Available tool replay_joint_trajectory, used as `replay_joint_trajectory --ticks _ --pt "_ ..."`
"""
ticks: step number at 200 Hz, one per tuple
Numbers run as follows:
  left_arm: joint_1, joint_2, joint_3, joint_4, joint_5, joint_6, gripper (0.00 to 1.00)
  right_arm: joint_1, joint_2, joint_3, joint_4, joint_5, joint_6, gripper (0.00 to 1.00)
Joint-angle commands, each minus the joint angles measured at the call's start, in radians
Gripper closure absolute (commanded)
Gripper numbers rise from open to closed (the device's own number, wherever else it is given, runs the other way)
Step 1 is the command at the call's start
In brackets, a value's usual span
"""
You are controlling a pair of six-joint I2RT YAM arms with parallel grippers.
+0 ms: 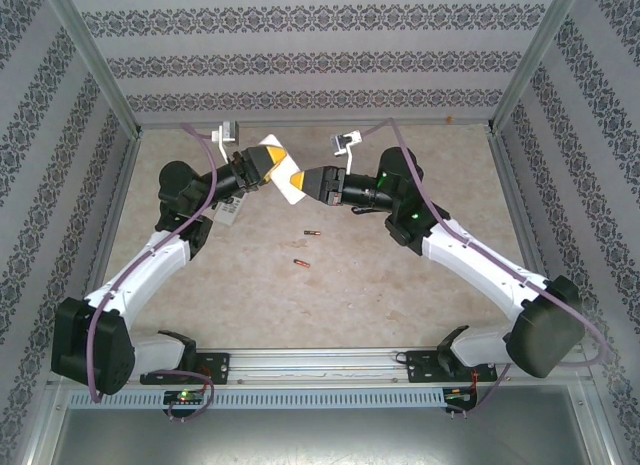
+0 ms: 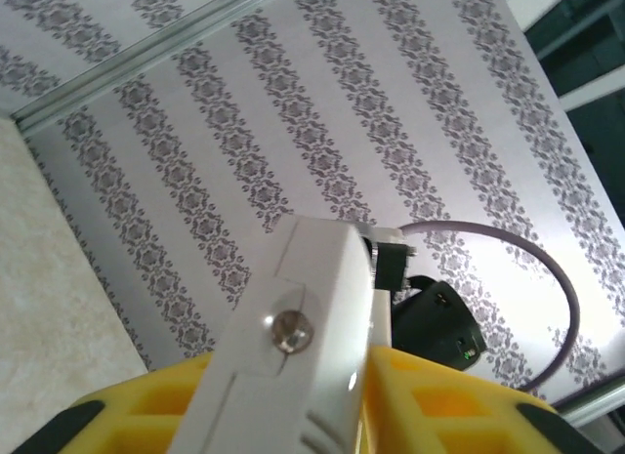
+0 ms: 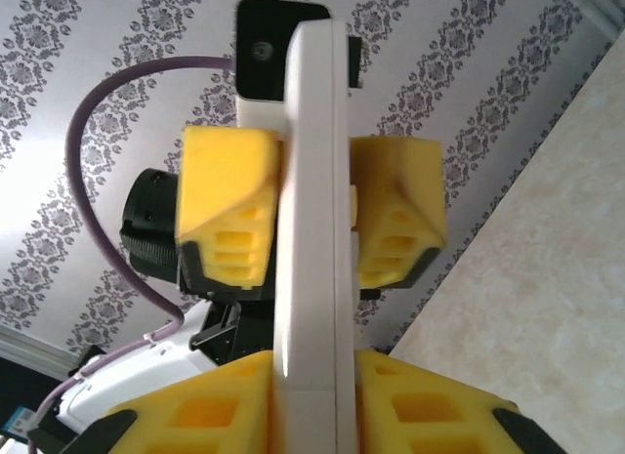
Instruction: Load the batteries into the remote control
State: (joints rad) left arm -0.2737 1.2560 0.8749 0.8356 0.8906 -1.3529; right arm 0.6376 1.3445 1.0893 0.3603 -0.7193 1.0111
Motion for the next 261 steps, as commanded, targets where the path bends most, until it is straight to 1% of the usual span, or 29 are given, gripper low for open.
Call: replay_joint_trajectory --ticks 1,12,27,35,49,64,78,88,105,129,157,166,183,193,207,217,222,233,239,247,261 --pt "-0.003 0.015 -0.038 0.236 -0.003 -0.089 0.79 0.002 0.0 0.014 0.017 0.022 0.022 0.69" --pt "-0.003 0.02 -0.055 0.235 -0.032 -0.09 0.87 0.0 -0.028 -0.008 0.002 0.058 0.013 0.66" --pt "-0.004 0.012 -0.066 0.199 -0.067 -0.061 0.94 0.0 -0.088 -0.057 -0.045 0.143 -0.015 0.55" --pt "-0.003 0.004 -0.067 0.169 -0.085 -0.038 0.96 0.005 -0.128 -0.101 -0.058 0.187 -0.024 0.48" --pt "-0.004 -0.024 -0.065 0.091 -0.12 0.034 0.98 0.02 -0.203 -0.181 -0.07 0.303 -0.014 0.39" --pt "-0.009 -0.068 -0.06 -0.044 -0.169 0.143 1.0 0.082 -0.27 -0.255 -0.045 0.451 -0.001 0.31" --pt "-0.024 -0.108 -0.058 -0.164 -0.227 0.248 1.0 0.153 -0.291 -0.288 -0.025 0.588 0.004 0.28" --pt "-0.034 -0.126 -0.053 -0.225 -0.261 0.298 1.0 0.181 -0.28 -0.294 0.003 0.633 0.026 0.29" --pt "-0.05 -0.14 -0.048 -0.282 -0.288 0.341 1.0 0.189 -0.23 -0.262 0.041 0.618 0.062 0.33" --pt "-0.065 -0.136 -0.048 -0.289 -0.295 0.346 1.0 0.199 -0.145 -0.195 0.068 0.602 0.065 0.36" --pt "-0.078 -0.139 -0.052 -0.282 -0.305 0.342 1.0 0.201 -0.071 -0.152 0.112 0.591 0.086 0.43" --pt "-0.079 -0.144 -0.053 -0.283 -0.31 0.339 1.0 0.201 -0.057 -0.149 0.12 0.596 0.091 0.5" --pt "-0.081 -0.15 -0.049 -0.287 -0.312 0.336 1.0 0.201 -0.037 -0.159 0.138 0.599 0.102 0.69" --pt "-0.082 -0.151 -0.043 -0.298 -0.313 0.334 1.0 0.202 -0.033 -0.173 0.137 0.603 0.108 0.75" --pt "-0.081 -0.149 -0.034 -0.305 -0.31 0.329 1.0 0.201 -0.042 -0.207 0.135 0.612 0.117 0.75" --pt "-0.081 -0.148 -0.027 -0.297 -0.304 0.317 1.0 0.202 -0.054 -0.236 0.135 0.625 0.128 0.73" --pt "-0.082 -0.148 -0.025 -0.293 -0.303 0.31 1.0 0.201 -0.061 -0.253 0.137 0.632 0.134 0.7" --pt "-0.082 -0.148 -0.021 -0.284 -0.301 0.295 1.0 0.201 -0.073 -0.277 0.137 0.64 0.144 0.58" --pt "-0.081 -0.148 -0.018 -0.276 -0.3 0.288 1.0 0.201 -0.079 -0.287 0.137 0.644 0.146 0.56" --pt "-0.081 -0.148 -0.018 -0.262 -0.299 0.276 1.0 0.201 -0.085 -0.294 0.137 0.644 0.14 0.58" --pt "-0.081 -0.151 -0.017 -0.248 -0.306 0.266 1.0 0.2 -0.094 -0.302 0.131 0.646 0.132 0.67"
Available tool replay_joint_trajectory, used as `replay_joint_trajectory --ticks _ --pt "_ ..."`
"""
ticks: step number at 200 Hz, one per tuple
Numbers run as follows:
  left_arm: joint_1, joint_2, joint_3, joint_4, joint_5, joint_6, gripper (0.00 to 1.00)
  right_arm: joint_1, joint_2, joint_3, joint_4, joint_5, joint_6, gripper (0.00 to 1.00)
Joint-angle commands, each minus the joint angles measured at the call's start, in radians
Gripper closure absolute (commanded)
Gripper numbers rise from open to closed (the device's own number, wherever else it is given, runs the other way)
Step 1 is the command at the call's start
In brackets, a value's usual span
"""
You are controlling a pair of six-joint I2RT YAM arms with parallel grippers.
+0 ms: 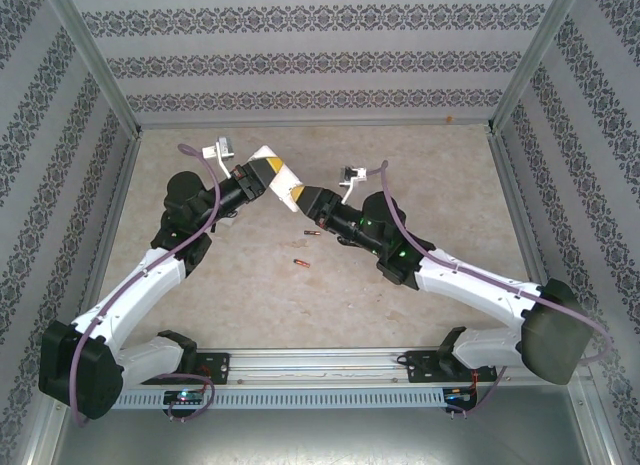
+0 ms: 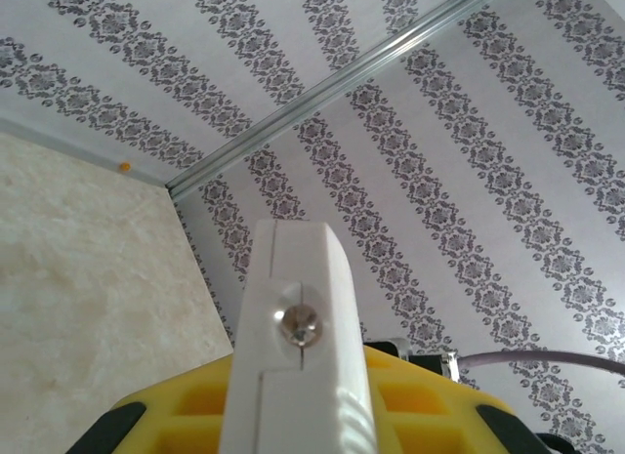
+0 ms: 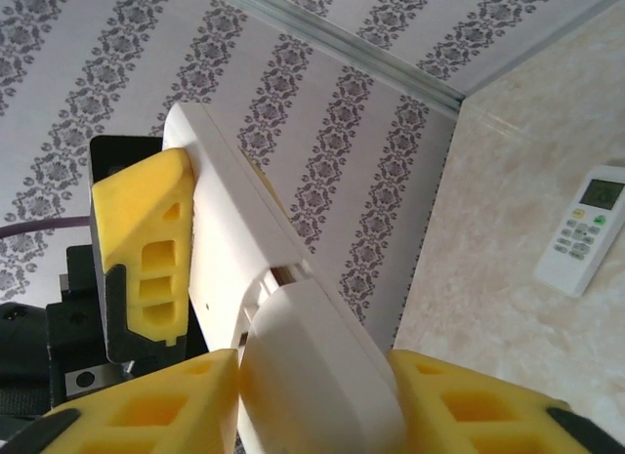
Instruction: Load the batteries into the remote control
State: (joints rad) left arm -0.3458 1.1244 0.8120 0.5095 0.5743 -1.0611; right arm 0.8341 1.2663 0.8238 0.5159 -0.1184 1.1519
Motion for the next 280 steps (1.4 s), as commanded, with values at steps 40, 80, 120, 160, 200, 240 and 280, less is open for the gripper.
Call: replay_joint_trajectory --ticks 40,80,120,160,200,240,280 --pt "-0.009 -0.024 0.054 0.07 0.0 -0.023 1.0 0.0 -0.052 -0.08 -0.025 0.055 -0.007 0.71" --pt "-0.008 -0.018 0.052 0.055 -0.019 -0.009 1.0 -0.014 -0.128 -0.138 -0.047 0.068 -0.017 0.79" --pt "-0.006 -0.007 0.068 0.032 -0.021 0.018 1.0 -0.054 -0.253 -0.25 -0.098 0.112 -0.037 0.81" --pt "-0.006 0.026 0.063 0.078 -0.012 -0.016 1.0 -0.082 -0.288 -0.282 -0.097 0.095 -0.032 0.8" --pt "-0.007 0.049 0.057 0.088 -0.003 -0.015 1.0 -0.08 -0.256 -0.247 -0.09 -0.001 -0.048 0.7" --pt "-0.007 0.057 0.058 0.103 0.001 -0.017 1.0 -0.061 -0.214 -0.21 -0.054 -0.026 -0.079 0.79" --pt "-0.006 0.043 0.057 0.022 -0.023 0.045 1.0 -0.05 -0.228 -0.192 -0.021 -0.037 -0.084 0.41"
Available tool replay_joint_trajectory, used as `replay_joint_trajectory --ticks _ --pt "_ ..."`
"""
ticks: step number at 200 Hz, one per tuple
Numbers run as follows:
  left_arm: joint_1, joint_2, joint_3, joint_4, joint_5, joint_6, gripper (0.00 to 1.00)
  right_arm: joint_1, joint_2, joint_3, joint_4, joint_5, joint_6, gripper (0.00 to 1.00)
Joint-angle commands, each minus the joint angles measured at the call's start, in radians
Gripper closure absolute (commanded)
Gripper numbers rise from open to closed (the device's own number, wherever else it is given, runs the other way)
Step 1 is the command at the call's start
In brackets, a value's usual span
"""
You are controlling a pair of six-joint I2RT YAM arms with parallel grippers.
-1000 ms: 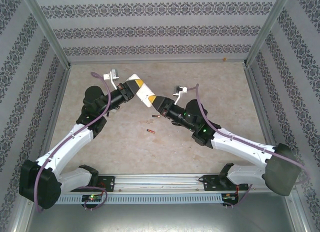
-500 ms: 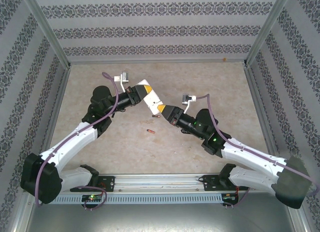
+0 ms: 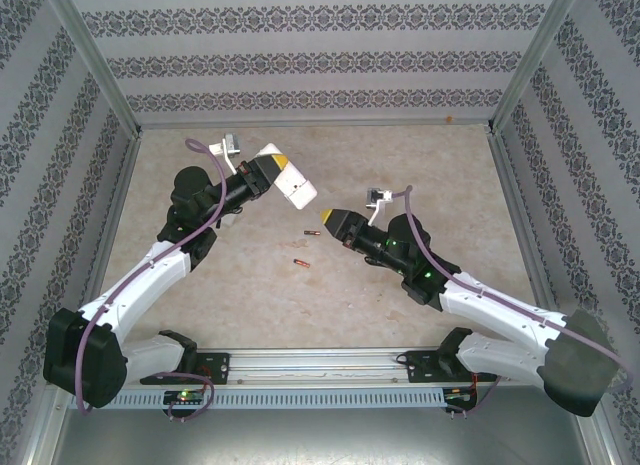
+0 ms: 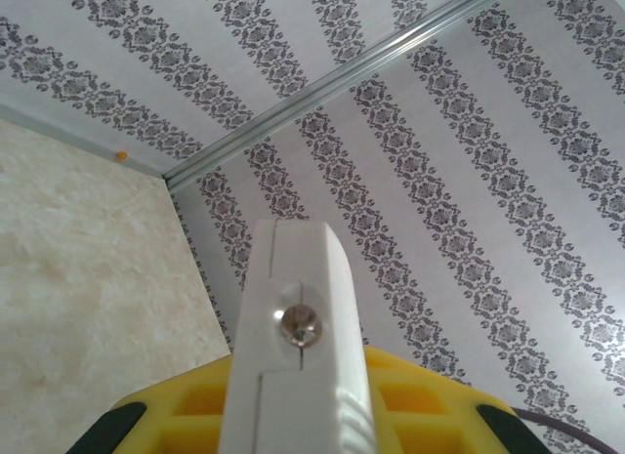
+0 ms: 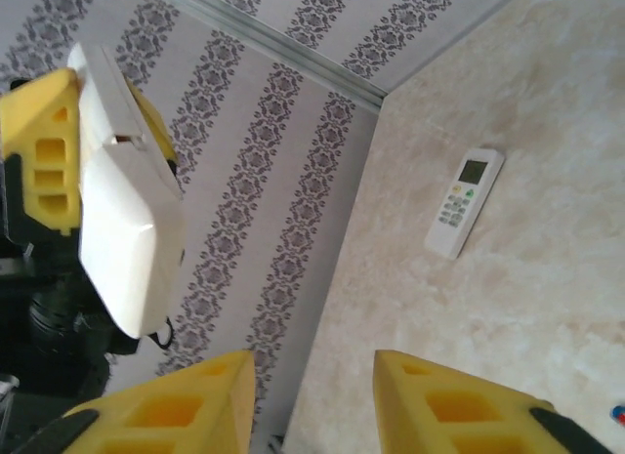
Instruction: Load the batteries into the remote control
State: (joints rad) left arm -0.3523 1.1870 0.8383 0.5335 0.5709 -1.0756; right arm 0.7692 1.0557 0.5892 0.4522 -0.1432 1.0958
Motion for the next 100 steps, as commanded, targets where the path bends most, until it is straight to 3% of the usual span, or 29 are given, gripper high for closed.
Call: replay_joint_trajectory --ticks 1,18,40,64,85,100 --pt "0.001 -0.02 0.031 -0.003 -0.019 0.061 1.0 0.015 -0.017 0.043 0.045 -0.013 -0.026 0.4" --pt "-0.001 -0.021 0.03 -0.003 -0.013 0.067 1.0 0.025 0.006 0.063 0.075 -0.004 0.015 0.23" --pt "0.0 -0.018 0.02 0.02 -0.005 0.054 1.0 0.028 0.086 0.125 0.124 -0.027 0.044 0.24" --pt "-0.001 -0.024 0.013 0.025 -0.006 0.042 1.0 0.034 0.18 0.192 0.191 -0.057 0.062 0.33" --pt "0.0 -0.029 0.013 0.021 -0.009 0.043 1.0 0.035 0.231 0.217 0.207 -0.057 0.079 0.55" --pt "0.0 -0.036 0.013 0.016 -0.009 0.05 1.0 0.034 0.242 0.207 0.218 -0.059 0.097 0.63"
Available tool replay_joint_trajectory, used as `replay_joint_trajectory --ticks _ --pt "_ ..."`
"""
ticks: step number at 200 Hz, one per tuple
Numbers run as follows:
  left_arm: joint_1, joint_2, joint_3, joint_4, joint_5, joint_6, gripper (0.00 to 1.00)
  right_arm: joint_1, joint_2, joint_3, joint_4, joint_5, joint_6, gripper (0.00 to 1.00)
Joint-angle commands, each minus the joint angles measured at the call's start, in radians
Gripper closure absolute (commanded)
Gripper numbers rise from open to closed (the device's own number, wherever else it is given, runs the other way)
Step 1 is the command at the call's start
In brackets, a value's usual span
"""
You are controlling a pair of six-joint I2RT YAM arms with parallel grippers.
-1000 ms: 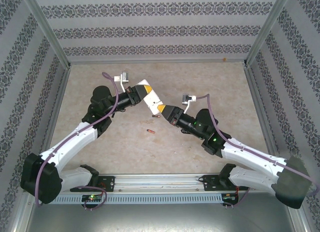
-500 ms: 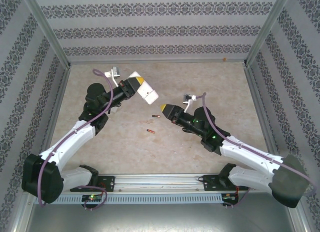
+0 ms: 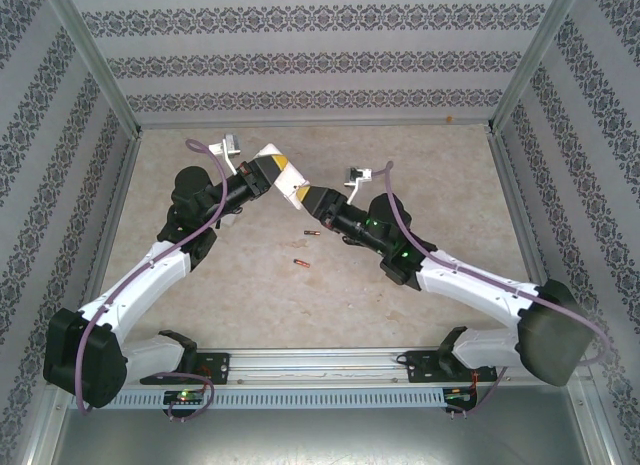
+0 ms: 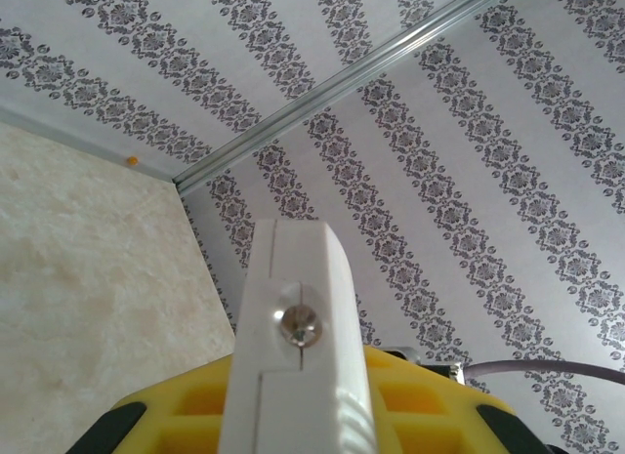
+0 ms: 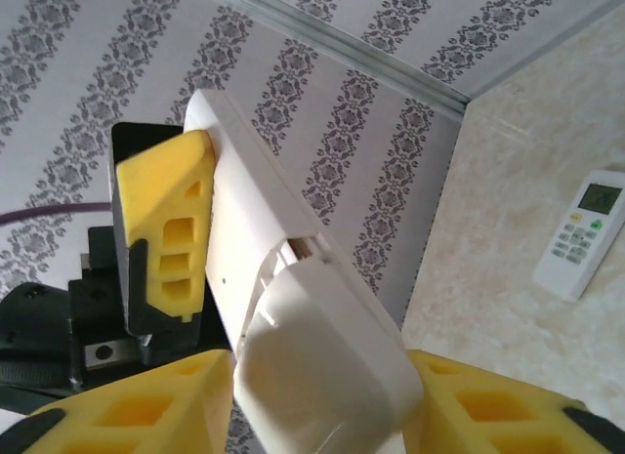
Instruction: Load the batteries into the remote control
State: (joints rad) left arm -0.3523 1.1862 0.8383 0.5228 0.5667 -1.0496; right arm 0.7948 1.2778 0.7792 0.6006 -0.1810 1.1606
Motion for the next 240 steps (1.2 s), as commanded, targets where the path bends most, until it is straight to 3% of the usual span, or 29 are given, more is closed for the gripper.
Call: replay_joint_trajectory --ticks 1,26,67,109,119,137,149,214,240 --pt "0.001 -0.035 0.013 0.026 -0.005 0.024 1.0 0.009 0.02 0.016 0.07 -0.021 0.033 0.64" --pt "0.001 -0.04 0.008 0.037 -0.021 0.017 1.0 0.011 -0.006 -0.028 0.046 0.0 0.028 0.66" --pt "0.003 -0.027 0.021 0.073 -0.008 -0.015 1.0 0.009 -0.061 -0.128 0.042 0.048 0.035 0.61" --pt "0.005 -0.019 0.02 0.087 -0.005 -0.032 1.0 0.009 -0.046 -0.084 0.057 -0.001 -0.008 0.73" --pt "0.005 -0.02 0.018 0.085 -0.005 -0.031 1.0 0.009 -0.047 -0.08 0.067 -0.006 -0.011 0.69" --pt "0.005 -0.023 0.014 0.07 -0.009 -0.02 1.0 0.01 -0.052 -0.069 0.073 -0.014 -0.015 0.53" --pt "0.004 -0.021 0.013 0.065 -0.01 -0.016 1.0 0.011 -0.052 -0.059 0.073 -0.018 -0.021 0.52" --pt "0.004 -0.013 0.007 0.066 -0.006 -0.016 1.0 0.011 0.017 -0.021 0.133 -0.021 0.016 0.73" --pt "0.007 -0.02 0.003 0.063 -0.011 -0.012 1.0 0.011 0.015 -0.041 0.121 -0.017 0.027 0.77"
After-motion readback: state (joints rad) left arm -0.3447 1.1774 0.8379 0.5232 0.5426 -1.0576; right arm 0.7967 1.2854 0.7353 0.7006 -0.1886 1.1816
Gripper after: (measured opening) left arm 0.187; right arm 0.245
